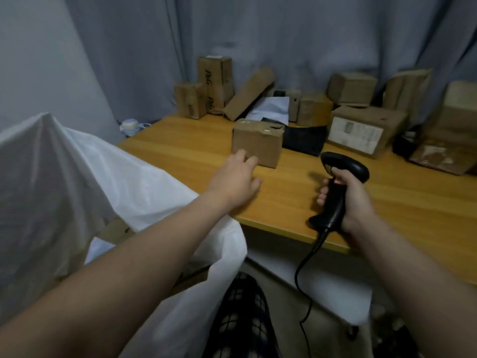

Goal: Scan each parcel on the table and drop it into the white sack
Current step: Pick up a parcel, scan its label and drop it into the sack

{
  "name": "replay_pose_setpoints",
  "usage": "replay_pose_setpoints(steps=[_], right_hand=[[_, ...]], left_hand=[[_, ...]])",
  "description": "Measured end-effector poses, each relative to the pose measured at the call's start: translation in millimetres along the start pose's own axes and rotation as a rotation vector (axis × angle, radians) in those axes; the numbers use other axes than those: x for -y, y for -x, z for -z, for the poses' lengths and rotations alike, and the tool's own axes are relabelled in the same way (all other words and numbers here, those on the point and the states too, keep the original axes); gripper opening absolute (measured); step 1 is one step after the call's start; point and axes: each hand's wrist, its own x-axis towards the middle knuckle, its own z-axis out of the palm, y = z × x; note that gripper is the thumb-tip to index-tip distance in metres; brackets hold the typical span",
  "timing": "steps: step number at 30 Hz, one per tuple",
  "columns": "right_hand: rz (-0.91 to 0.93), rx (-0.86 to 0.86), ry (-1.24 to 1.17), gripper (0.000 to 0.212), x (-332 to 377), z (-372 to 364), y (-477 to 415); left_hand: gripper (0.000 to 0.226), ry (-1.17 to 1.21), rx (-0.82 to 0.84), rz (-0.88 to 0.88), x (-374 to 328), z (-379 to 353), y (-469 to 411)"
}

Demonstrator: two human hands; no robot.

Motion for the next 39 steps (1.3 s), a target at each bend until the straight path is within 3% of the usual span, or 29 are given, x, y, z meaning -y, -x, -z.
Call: replay_pose_setpoints(steps=[4,7,12,15,18,22,25,27,31,33,36,39], right_hand=[[0.073,-0.062,-0.044,0.024,0,6,-19],[0.085,-0.08,0.006,0.024,1,3,-28],[0.061,-0.112,0.029,0.025,3,0,-35],[0.05,-0.104,0.037,0.026,1,1,-38],[0.042,-0.1,0.026,0.025,1,1,-38],[0.053,-0.097,0.012,0.026,1,2,-35],[0.057,-0.098,-0.006,0.025,0,3,-32],[0.064,-0.099,-0.015,0.024,-1,3,-27],[0.084,-0.097,0.006,0.029,-3,5,-15],[0.094,-0.086,0.008,0.033,-4,9,-9],[0.11,-0.079,-0.006,0.034,-6,16,1],[0.107,-0.069,-0.012,0.034,-6,23,9]], left_hand=[[0.068,-0.109,-0.063,0.0,-6,-6,-61],[0.081,-0.154,-0.019,0.063,-11,-2,-102],[0.098,0.002,0.228,0.25,-5,15,-150],[0.1,-0.024,0.413,0.286,-2,13,-156],[0.08,0.097,0.39,0.225,-6,6,-146],[0.068,0.235,0.451,-0.115,-16,8,-116],[0.056,0.327,0.521,-0.216,-17,21,-94],[0.045,0.291,0.453,-0.207,-14,28,-83],[0.028,0.39,0.446,-0.004,-26,33,-61],[0.043,0.299,0.432,0.029,-37,23,-56],[0.045,0.222,0.196,0.115,-51,2,-44],[0.04,0.433,-0.013,0.179,-49,-12,-31]])
